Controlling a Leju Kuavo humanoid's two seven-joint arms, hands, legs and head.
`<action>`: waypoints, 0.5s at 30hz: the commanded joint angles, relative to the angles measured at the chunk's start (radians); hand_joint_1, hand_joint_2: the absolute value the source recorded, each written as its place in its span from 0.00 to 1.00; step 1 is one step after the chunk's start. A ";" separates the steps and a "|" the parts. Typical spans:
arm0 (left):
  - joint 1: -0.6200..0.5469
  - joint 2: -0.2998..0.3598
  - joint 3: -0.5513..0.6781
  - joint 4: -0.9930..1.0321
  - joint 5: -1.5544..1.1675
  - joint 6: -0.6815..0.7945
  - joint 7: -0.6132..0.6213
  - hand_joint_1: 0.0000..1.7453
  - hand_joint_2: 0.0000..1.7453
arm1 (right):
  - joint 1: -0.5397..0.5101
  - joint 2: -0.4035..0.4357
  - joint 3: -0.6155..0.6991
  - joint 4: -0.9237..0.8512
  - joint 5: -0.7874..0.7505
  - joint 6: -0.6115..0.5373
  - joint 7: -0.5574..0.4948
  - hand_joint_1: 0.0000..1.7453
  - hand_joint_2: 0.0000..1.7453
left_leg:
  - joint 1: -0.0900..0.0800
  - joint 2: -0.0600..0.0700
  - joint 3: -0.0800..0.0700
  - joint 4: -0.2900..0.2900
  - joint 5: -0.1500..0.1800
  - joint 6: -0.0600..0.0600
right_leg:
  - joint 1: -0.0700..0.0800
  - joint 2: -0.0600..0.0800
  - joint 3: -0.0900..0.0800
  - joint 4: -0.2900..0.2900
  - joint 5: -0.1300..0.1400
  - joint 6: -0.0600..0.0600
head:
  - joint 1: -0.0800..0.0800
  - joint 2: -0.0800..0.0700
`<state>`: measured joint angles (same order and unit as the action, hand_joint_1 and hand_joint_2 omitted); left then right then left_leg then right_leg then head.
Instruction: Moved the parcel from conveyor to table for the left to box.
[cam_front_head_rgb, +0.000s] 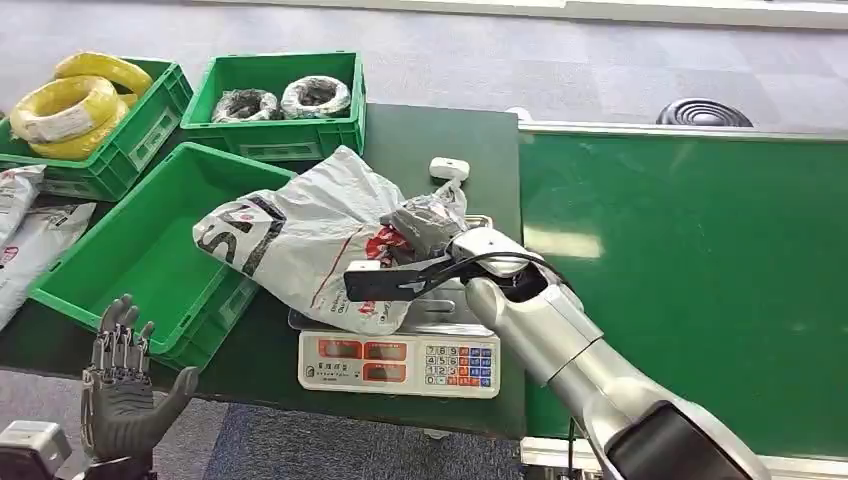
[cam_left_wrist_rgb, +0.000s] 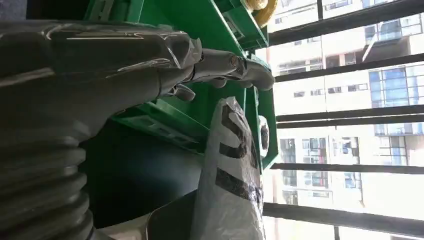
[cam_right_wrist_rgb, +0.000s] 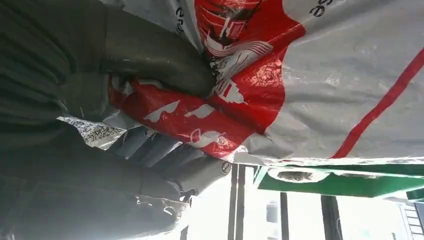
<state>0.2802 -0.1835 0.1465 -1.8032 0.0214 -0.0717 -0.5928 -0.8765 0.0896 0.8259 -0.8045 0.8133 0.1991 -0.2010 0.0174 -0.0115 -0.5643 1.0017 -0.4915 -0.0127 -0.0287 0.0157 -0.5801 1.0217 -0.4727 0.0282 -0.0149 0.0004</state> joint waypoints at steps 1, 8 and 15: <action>-0.013 -0.046 0.104 -0.039 -0.026 0.004 0.013 0.00 1.00 | -0.005 -0.058 -0.013 -0.036 0.063 -0.028 0.045 1.00 1.00 | 0.001 0.000 0.000 -0.001 0.001 0.001 | 0.001 -0.002 0.001 -0.001 0.001 -0.002 | 0.000 0.000; -0.098 -0.007 0.149 -0.134 -0.182 0.006 0.031 0.00 1.00 | 0.060 -0.116 -0.092 -0.245 0.034 0.032 -0.056 0.00 1.00 | 0.001 -0.002 -0.001 0.000 0.001 0.001 | 0.002 -0.004 0.000 -0.001 0.000 -0.003 | 0.000 0.000; -0.391 0.169 -0.186 0.103 -0.509 0.010 0.195 0.00 1.00 | 0.089 -0.122 -0.124 -0.327 -0.129 0.053 -0.247 0.00 1.00 | 0.001 -0.006 -0.002 -0.001 0.003 0.001 | 0.001 -0.009 0.000 -0.001 0.001 -0.003 | 0.000 0.000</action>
<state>0.1635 -0.1832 0.2385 -1.9348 -0.2888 -0.0793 -0.5170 -0.8113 0.0076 0.7382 -1.0188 0.7841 0.2392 -0.3405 0.0174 -0.0117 -0.5637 1.0020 -0.4912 -0.0128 -0.0286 0.0155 -0.5806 1.0216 -0.4724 0.0280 -0.0149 0.0004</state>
